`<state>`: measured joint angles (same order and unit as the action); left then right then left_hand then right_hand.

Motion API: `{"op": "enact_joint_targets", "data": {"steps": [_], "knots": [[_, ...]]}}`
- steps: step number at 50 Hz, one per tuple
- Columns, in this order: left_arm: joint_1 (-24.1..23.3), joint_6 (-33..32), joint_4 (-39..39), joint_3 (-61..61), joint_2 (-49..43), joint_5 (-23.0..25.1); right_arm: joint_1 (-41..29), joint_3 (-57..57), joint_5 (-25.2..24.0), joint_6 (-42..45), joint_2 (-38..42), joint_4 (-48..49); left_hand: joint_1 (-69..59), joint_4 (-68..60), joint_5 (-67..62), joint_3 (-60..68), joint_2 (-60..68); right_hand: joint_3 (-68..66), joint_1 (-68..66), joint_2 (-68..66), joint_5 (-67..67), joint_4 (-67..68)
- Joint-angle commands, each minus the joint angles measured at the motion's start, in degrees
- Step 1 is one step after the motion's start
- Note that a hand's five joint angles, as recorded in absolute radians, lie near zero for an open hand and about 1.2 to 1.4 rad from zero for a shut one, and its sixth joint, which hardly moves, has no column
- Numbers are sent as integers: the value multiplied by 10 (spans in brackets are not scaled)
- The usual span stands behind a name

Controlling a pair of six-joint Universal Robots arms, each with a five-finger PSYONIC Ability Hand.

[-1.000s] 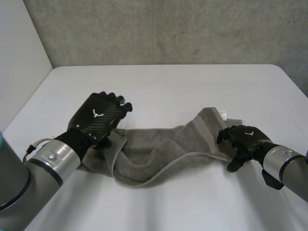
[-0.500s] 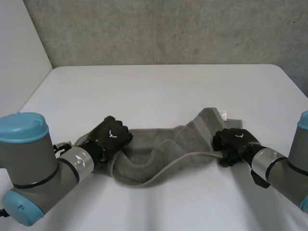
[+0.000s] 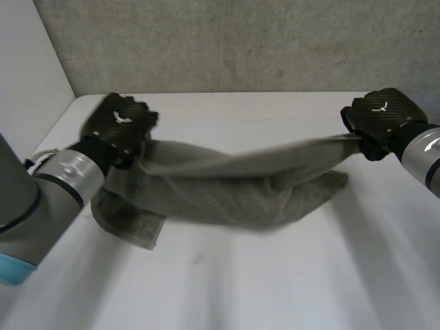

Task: Fold the towel.

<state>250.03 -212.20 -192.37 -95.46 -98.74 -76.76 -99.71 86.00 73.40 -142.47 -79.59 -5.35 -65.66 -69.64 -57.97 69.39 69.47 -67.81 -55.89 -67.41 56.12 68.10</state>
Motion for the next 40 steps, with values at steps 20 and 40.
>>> {"op": "enact_joint_targets", "data": {"steps": [20,40], "knots": [[69,208,49,74,-128,-37,-67,-125,177,211,173,-20,-143,-104,-120,106,105,-122,-241,-126,139,119],[38,295,-96,389,-95,-191,-85,-297,172,106,110,358,-143,-104,-120,106,105,-122,-241,-126,139,119]]}}
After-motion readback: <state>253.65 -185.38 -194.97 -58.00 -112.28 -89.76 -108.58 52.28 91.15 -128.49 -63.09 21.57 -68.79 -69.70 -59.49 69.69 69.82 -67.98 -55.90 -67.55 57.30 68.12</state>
